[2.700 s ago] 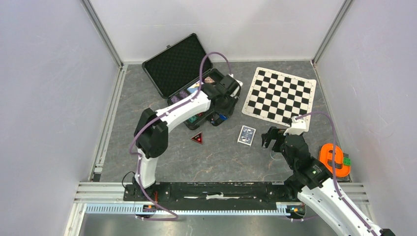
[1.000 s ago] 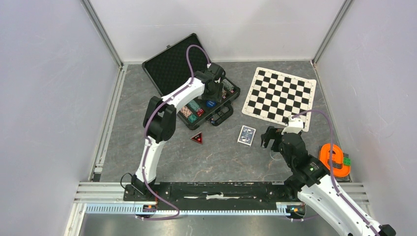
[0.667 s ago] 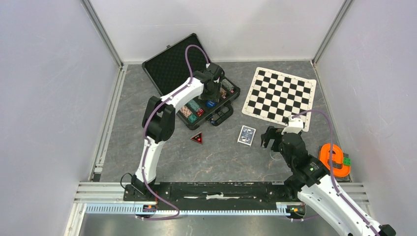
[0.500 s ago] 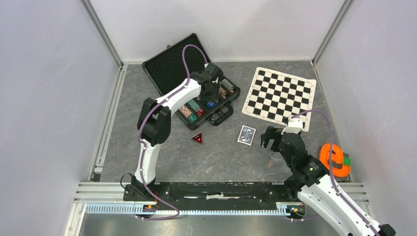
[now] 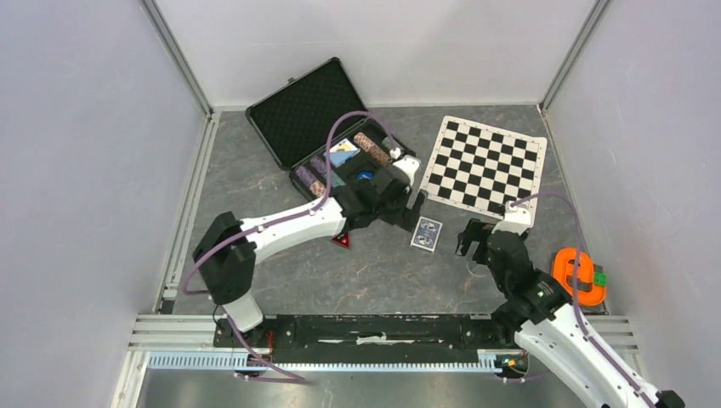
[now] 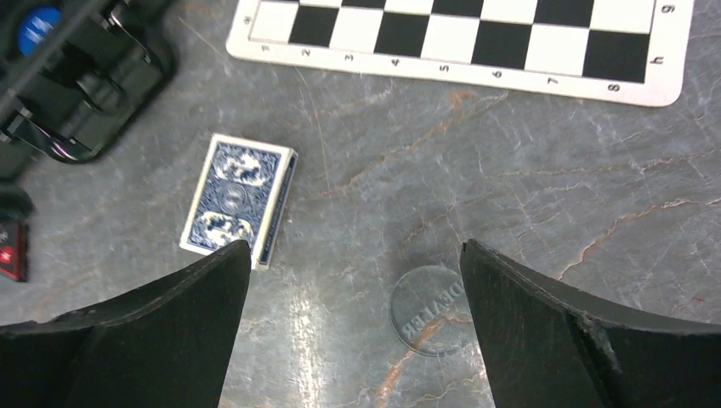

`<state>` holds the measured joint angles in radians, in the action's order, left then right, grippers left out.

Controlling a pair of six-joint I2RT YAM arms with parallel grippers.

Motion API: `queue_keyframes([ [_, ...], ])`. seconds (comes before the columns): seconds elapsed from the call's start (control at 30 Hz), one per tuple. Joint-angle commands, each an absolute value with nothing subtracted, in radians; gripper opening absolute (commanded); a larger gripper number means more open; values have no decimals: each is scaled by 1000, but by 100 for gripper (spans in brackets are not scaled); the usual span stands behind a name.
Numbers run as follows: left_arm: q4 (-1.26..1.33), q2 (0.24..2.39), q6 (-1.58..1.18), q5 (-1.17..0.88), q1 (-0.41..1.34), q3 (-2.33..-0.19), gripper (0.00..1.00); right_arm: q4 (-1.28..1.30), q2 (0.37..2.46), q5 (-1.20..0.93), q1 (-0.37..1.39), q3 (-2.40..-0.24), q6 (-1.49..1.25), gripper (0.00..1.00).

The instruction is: Pack up texas hold em set

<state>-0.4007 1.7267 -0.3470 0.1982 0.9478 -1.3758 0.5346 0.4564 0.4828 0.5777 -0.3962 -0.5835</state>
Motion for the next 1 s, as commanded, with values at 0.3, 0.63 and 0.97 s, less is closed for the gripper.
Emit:
queue_keyframes([
  [0.3,-300,1856,-418,219,1073,-1408,100,618,290,545,577,-452,-622,99],
  [0.63,-414,2092,-517,195,1088,-1605,100,620,261,515,577,-455,-629,99],
  [0.97,-453,2158,-568,269,1091,-1644,94,618,253,515,577,-453,-620,99],
])
